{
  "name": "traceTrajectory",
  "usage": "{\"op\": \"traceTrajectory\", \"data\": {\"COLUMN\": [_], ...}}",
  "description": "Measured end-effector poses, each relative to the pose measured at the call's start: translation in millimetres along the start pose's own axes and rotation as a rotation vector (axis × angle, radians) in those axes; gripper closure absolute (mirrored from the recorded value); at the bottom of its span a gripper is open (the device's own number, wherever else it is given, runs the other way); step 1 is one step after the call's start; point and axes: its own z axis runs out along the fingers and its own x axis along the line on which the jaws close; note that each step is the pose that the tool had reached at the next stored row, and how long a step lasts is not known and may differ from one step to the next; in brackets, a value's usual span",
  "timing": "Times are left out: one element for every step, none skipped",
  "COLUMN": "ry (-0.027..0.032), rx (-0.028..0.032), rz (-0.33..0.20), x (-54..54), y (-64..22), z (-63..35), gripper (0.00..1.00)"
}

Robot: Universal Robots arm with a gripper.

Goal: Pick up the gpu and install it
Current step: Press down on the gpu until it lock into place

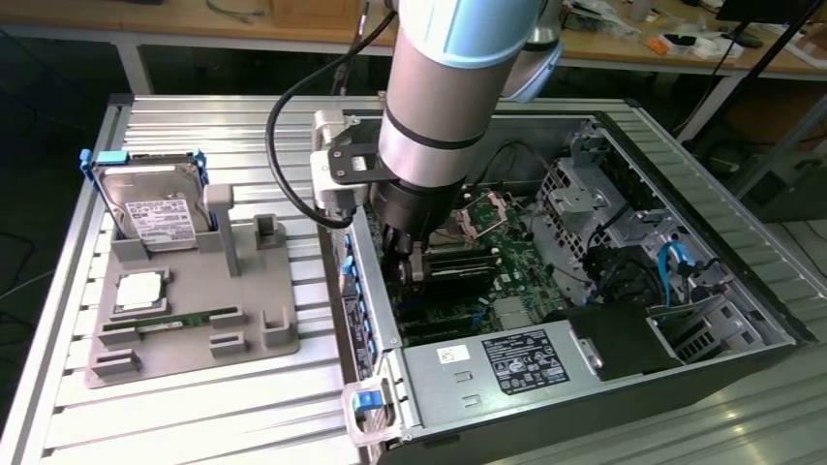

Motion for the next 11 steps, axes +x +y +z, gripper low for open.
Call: {"op": "traceTrajectory", "data": {"ry": [-0.0001, -0.0004, -0.0005, -0.0006, -0.0004, -0.0010, -0.0013, -0.0028, -0.0015, -0.0017, -0.0014], "rx": [0.0000, 0.0002, 0.0003, 0.0003, -0.0004, 0.0000, 0.0002, 0.0013, 0.0004, 0.0006, 0.0003], "rz": [0.000, 0.000, 0.000, 0.000, 0.000, 0.000, 0.000, 0.000, 0.000, 0.000, 0.000], "x": [0.0, 0.0, 0.0, 0.0, 0.2, 0.2, 0.2, -0.1, -0.5, -0.6, -0.6], "y": [0.0, 0.0, 0.0, 0.0, 0.1, 0.0, 0.0, -0.2, 0.0, -0.1, 0.0], "z": [0.1, 0.2, 0.3, 0.7, 2.8, 3.4, 3.5, 1.6, -5.5, -7.3, -7.5], "gripper": [0.90, 0.90, 0.90, 0.90, 0.90, 0.90, 0.90, 0.90, 0.90, 0.90, 0.90]}}
